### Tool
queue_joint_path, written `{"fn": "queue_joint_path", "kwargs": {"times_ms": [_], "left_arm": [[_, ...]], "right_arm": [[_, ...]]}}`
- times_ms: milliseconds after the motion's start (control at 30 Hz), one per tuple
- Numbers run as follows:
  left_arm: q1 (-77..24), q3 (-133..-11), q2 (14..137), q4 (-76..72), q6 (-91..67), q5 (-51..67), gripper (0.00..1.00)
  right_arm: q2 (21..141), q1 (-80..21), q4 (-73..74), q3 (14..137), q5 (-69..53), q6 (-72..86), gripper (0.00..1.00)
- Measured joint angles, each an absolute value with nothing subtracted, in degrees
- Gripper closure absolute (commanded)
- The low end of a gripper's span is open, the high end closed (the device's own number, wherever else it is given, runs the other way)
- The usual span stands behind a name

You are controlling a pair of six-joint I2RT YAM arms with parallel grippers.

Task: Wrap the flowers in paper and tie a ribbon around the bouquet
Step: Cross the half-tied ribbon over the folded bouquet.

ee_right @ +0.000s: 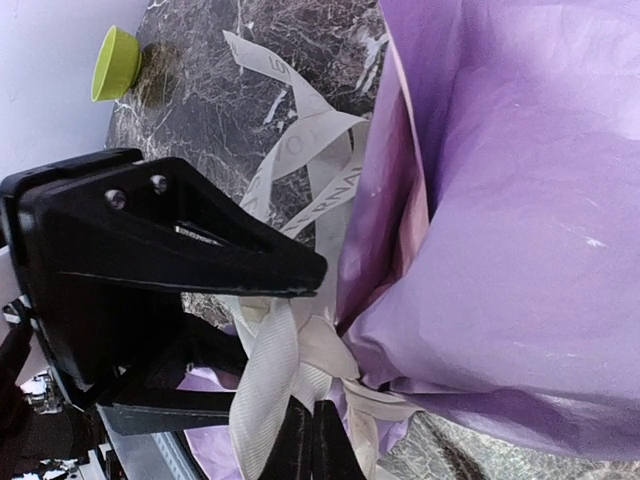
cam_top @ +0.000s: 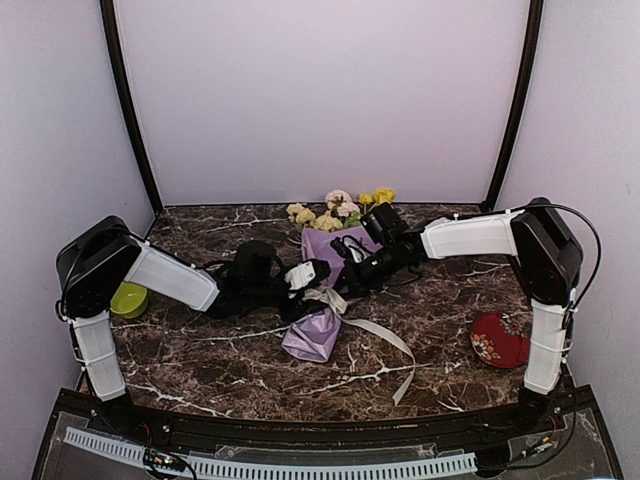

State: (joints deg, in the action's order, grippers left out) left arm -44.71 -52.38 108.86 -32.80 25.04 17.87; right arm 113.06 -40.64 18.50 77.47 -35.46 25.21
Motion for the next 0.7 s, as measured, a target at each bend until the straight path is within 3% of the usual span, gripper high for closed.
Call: {"fn": "queue_joint_path", "kwargs": {"times_ms": [133, 333, 400, 567, 633, 700], "left_arm": [[-44.62, -52.31, 105.54, -29.58, 24.84, 18.85, 0.30], [-43.97, -49.82, 98.37, -28.03, 23.38, 19.53, 0.30], [-43.18, -48.12, 95.85, -27.57, 21.67, 20.10, 0.34], [-35.92, -45.17, 91.94, -24.86, 9.87, 19.22, 0.68], [-31.00, -47.16, 93.69, -21.96, 2.61, 19.77, 0.71], [-26.68, -50.65, 97.54, -19.11, -3.95, 19.86, 0.68]], "right_arm": [[113.03, -40.49, 19.55, 77.47, -34.59, 24.49, 1.00], [113.03, -40.45, 20.36, 77.80, -34.26, 23.88, 1.00], [112.95, -40.45, 20.53, 78.04, -33.89, 23.70, 1.00], [112.79, -40.45, 20.99, 78.11, -33.36, 22.90, 1.00], [112.79, -40.45, 21.17, 78.11, -33.26, 22.74, 1.00], [112.79, -40.45, 21.28, 78.11, -33.17, 22.74, 1.00]]}}
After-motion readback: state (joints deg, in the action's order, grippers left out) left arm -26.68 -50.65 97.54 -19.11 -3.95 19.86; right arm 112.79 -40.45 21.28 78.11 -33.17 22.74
